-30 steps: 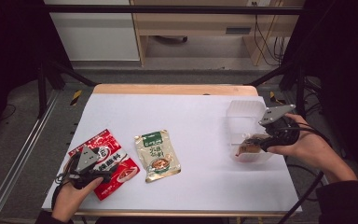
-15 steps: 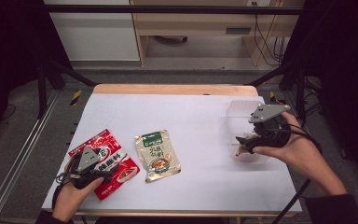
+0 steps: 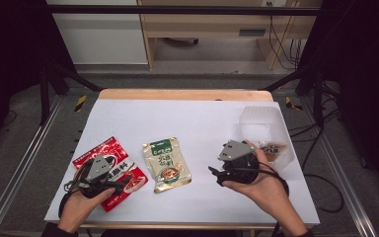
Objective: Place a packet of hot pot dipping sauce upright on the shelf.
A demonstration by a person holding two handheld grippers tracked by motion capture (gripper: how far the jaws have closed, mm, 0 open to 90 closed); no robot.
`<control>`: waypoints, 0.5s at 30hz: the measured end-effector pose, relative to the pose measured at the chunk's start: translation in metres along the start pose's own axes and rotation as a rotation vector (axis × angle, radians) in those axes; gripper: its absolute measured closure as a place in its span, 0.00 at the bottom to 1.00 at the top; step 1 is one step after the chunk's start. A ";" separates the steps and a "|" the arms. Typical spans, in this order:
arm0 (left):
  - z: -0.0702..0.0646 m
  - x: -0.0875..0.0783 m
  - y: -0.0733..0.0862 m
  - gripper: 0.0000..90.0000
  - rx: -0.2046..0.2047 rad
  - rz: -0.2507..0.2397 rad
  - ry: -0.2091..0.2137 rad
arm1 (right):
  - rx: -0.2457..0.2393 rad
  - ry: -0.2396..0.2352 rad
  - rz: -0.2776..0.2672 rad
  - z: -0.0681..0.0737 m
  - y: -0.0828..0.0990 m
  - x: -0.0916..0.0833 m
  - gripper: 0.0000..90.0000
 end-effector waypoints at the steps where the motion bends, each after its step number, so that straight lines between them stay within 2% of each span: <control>1: -0.002 0.002 -0.002 0.10 0.002 -0.001 0.012 | 0.036 -0.004 -0.017 0.009 0.000 0.009 0.26; 3: -0.003 0.007 -0.006 0.09 0.009 0.001 0.028 | 0.048 -0.004 -0.022 0.013 0.001 0.014 0.27; 4: -0.006 0.013 -0.010 0.08 0.010 0.010 0.044 | 0.082 0.013 -0.034 0.016 0.001 0.023 0.27; 5: -0.006 0.013 -0.010 0.07 0.010 0.010 0.044 | 0.082 0.013 -0.034 0.016 0.001 0.023 0.27; 8: -0.008 0.023 -0.020 0.07 -0.001 0.010 0.074 | 0.150 0.015 -0.035 0.025 0.006 0.041 0.28; 10: -0.008 0.027 -0.023 0.07 0.006 0.020 0.078 | 0.159 0.012 -0.032 0.027 0.008 0.044 0.28; 11: -0.006 0.031 -0.025 0.07 0.011 0.028 0.077 | 0.186 0.004 -0.025 0.033 0.013 0.052 0.28; 15: 0.001 0.043 -0.033 0.07 0.026 0.046 0.076 | 0.204 0.011 -0.022 0.039 0.019 0.060 0.28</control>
Point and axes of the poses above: each handheld gripper's, and its own axes: x roughly forward along the jaws, y roughly out of its underside, z roughly to its left, the point moved 10 cm from there along x, roughly forward along the jaws, and after that the axes turned 12 degrees about y, right-handed, at the moved point
